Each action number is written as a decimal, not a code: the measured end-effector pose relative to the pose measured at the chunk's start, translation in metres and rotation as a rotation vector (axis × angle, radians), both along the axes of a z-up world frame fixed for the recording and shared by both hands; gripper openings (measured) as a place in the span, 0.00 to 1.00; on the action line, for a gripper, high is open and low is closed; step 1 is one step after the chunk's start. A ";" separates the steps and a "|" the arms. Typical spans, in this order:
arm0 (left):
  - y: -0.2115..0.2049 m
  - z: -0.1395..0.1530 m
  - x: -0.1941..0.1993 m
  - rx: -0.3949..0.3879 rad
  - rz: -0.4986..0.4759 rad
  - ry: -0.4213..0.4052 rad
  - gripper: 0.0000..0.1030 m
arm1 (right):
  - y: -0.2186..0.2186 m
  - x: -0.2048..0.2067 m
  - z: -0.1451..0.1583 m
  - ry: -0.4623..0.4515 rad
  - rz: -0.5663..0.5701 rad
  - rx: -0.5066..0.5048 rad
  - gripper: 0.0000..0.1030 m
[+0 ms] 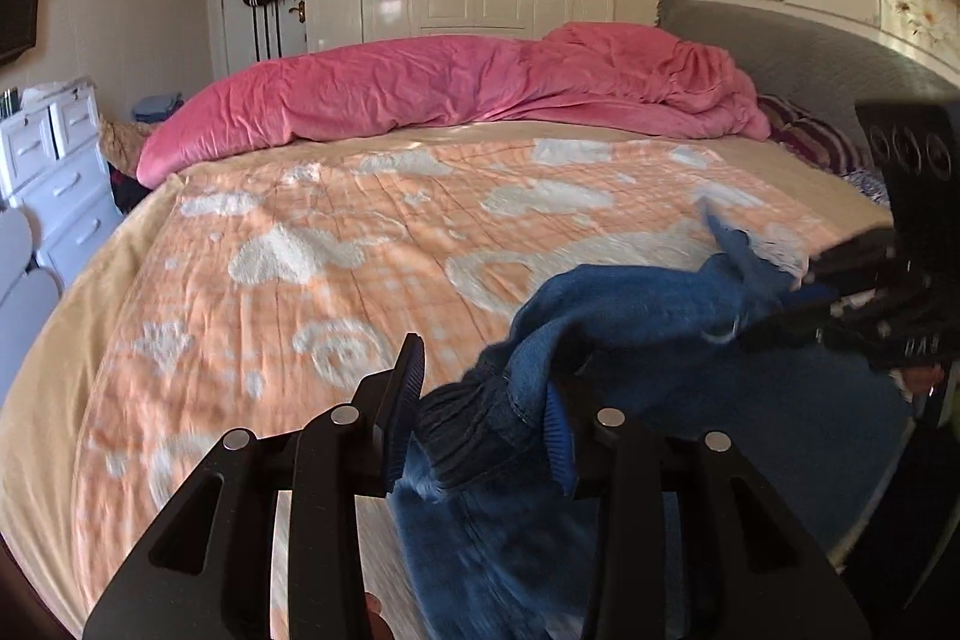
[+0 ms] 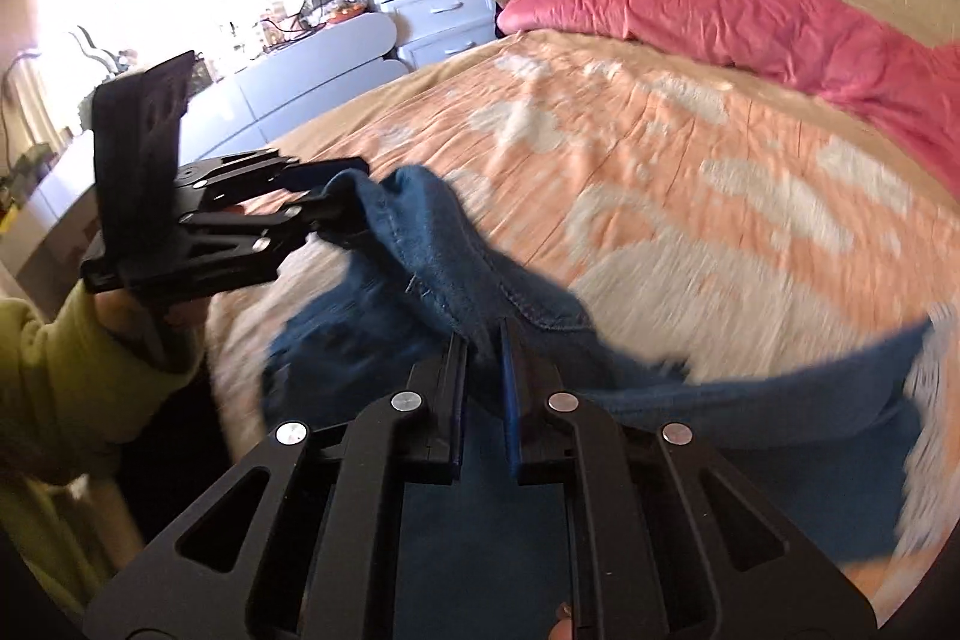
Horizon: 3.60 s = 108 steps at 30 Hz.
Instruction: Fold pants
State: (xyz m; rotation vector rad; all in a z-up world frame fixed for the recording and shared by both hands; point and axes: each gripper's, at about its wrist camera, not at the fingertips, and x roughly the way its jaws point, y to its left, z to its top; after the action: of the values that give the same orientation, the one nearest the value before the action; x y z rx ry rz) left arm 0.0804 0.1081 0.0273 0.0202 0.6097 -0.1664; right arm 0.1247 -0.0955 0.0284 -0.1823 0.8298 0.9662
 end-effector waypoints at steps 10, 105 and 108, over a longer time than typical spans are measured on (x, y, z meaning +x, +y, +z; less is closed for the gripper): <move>0.013 -0.029 -0.061 -0.084 -0.004 0.128 0.40 | 0.012 -0.082 -0.048 0.086 -0.013 -0.028 0.05; -0.181 -0.081 -0.003 -0.358 -0.513 0.414 0.19 | -0.071 0.123 -0.038 0.011 -0.536 -0.409 0.72; -0.183 -0.077 -0.010 -0.346 -0.540 0.400 0.19 | -0.067 0.146 -0.059 0.063 -0.564 -0.492 0.63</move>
State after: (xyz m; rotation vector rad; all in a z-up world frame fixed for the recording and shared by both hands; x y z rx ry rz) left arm 0.0706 -0.0753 -0.0493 -0.1891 0.9585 -0.8122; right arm 0.2706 -0.1629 -0.0307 -0.3193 1.0926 0.2300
